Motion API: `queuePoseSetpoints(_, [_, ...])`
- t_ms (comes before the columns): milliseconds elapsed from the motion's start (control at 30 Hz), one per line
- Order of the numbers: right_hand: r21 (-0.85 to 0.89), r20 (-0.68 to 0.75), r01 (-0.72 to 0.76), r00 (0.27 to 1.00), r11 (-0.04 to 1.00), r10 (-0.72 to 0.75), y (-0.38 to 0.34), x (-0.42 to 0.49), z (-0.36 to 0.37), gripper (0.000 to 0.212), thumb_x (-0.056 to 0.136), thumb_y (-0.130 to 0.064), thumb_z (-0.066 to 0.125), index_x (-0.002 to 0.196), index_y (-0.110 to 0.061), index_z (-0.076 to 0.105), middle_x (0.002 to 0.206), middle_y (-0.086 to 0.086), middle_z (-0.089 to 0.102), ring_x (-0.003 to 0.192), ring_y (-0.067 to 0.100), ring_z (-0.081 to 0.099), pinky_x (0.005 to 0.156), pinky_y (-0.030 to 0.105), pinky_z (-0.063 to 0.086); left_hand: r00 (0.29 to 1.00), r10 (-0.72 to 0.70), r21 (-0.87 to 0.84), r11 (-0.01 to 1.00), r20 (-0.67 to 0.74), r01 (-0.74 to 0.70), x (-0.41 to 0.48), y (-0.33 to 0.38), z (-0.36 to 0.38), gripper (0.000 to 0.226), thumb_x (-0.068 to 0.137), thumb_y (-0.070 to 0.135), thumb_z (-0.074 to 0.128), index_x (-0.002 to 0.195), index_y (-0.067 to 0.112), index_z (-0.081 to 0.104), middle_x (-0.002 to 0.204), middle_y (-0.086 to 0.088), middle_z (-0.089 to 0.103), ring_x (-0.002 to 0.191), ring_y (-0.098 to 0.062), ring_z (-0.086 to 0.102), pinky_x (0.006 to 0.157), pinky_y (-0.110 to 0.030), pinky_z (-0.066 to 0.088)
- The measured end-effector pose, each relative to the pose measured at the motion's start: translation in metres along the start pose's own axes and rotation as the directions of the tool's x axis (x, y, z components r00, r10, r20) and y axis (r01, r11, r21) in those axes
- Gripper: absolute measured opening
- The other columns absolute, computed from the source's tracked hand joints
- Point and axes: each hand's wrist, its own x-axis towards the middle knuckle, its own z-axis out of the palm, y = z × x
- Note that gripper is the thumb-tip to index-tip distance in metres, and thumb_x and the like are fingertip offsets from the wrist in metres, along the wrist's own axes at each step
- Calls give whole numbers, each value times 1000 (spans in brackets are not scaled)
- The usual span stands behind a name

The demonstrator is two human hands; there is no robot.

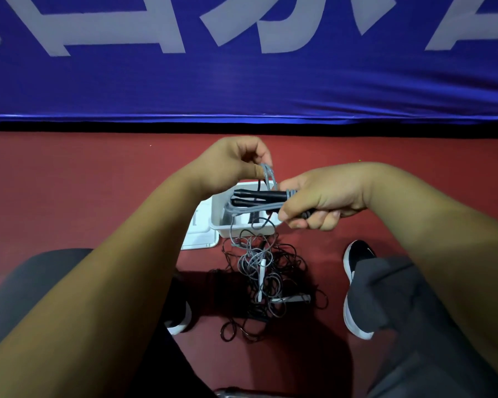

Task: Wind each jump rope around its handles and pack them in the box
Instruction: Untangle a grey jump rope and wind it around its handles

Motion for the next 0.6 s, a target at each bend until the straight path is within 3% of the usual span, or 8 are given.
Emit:
queuePoseSetpoints(100, [-43, -41, -58, 998, 997, 56, 6, 9, -3, 13, 100, -6, 60, 104, -18, 57, 73, 7, 51, 48, 9, 22, 43, 17, 13, 1000, 11, 29, 1000, 4, -11, 0, 8, 1, 23, 83, -11, 77, 87, 11, 72, 85, -9, 73, 80, -16, 67, 79, -30, 57])
queuePoseSetpoints(233, [-66, -197, -75, 979, 995, 60, 13, 22, -11, 18, 97, -6, 65, 109, -13, 54, 83, 12, 60, 48, 12, 30, 41, 16, 20, 1000, -15, 170, 985, -18, 18, -3, 20, 3, 13, 80, -4, 84, 84, 5, 75, 82, -7, 78, 74, -12, 68, 72, -26, 56])
queuePoseSetpoints(400, [-156, -373, -87, 928, 984, 23, 18, 32, -19, 25, 94, -8, 63, 116, -13, 53, 92, 13, 78, 50, 13, 39, 44, 22, 33, 995, -92, 373, 925, 40, 70, -6, 24, 4, 13, 83, 8, 86, 90, 18, 80, 81, 6, 78, 72, -9, 70, 70, -26, 55])
queuePoseSetpoints(500, [-270, -539, -89, 839, 959, -74, 20, 37, -23, 17, 93, -10, 63, 108, -13, 57, 84, 13, 69, 52, 20, 44, 44, 25, 41, 989, -136, 468, 879, 62, 92, -8, 25, 5, 20, 86, 11, 83, 101, 23, 80, 87, 10, 78, 81, -7, 73, 76, -26, 58])
queuePoseSetpoints(600, [-275, -616, -51, 776, 960, -136, 19, 39, -24, 11, 96, -11, 63, 104, -10, 56, 76, 11, 53, 54, 22, 44, 44, 27, 42, 981, -193, 490, 858, 27, 155, -9, 21, 9, 19, 85, 14, 84, 101, 20, 75, 87, 4, 78, 80, -12, 76, 80, -37, 62])
